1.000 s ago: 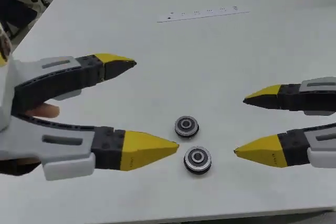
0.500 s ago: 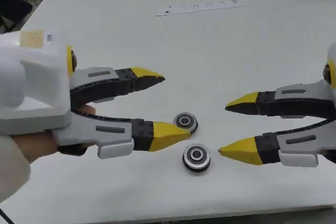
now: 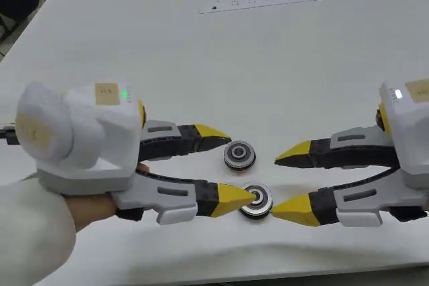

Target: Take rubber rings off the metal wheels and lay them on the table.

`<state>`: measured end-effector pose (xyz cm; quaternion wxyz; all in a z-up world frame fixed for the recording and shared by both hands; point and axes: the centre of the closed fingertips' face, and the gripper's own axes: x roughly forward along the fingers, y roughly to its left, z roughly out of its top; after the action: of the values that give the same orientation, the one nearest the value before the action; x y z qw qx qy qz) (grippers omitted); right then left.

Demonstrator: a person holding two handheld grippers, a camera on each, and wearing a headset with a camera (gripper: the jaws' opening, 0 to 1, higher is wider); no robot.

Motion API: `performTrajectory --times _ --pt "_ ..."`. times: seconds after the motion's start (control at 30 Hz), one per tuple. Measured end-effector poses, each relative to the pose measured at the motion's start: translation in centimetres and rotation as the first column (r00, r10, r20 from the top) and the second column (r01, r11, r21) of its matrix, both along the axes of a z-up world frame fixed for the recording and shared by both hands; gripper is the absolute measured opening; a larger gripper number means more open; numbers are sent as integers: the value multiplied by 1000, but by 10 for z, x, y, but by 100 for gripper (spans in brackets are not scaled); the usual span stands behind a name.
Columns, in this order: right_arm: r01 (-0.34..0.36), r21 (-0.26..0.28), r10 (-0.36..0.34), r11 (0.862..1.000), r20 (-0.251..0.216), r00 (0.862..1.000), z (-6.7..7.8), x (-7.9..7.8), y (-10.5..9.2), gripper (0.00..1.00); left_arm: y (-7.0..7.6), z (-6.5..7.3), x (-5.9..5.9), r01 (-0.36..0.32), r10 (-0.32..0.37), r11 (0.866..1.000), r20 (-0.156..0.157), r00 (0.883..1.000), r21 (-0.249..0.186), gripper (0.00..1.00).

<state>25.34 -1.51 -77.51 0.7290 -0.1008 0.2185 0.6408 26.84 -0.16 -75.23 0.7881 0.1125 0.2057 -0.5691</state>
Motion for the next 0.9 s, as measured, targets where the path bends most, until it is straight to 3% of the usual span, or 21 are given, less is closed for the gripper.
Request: performTrajectory --times 0.23,0.33,0.47,0.63,0.8,0.83,0.9 --pt "4 -16 -4 1000 4 1000 -11 2 0 30 -8 -15 -6 41 -41 999 7 999 30 35" --pt "3 -19 -3 1000 6 1000 -15 1 1 28 -9 -22 -8 45 -44 998 -14 999 33 30" --pt "-6 -28 6 1000 -1 1000 -20 0 1 27 -7 -32 -9 57 -56 997 -14 998 59 26" --pt "-19 -42 19 999 4 1000 -25 -2 3 25 -11 -33 -7 66 -66 996 6 998 66 22" --pt "-25 -44 25 999 6 1000 -26 -3 4 23 -15 -40 -14 98 -99 991 2 995 86 20" --pt "-26 -47 27 999 5 1000 -27 -3 5 23 -16 -37 -14 106 -109 991 30 994 79 19" --pt "-32 -50 32 998 6 999 -29 -4 5 22 -15 -38 -15 101 -102 991 15 995 83 19"
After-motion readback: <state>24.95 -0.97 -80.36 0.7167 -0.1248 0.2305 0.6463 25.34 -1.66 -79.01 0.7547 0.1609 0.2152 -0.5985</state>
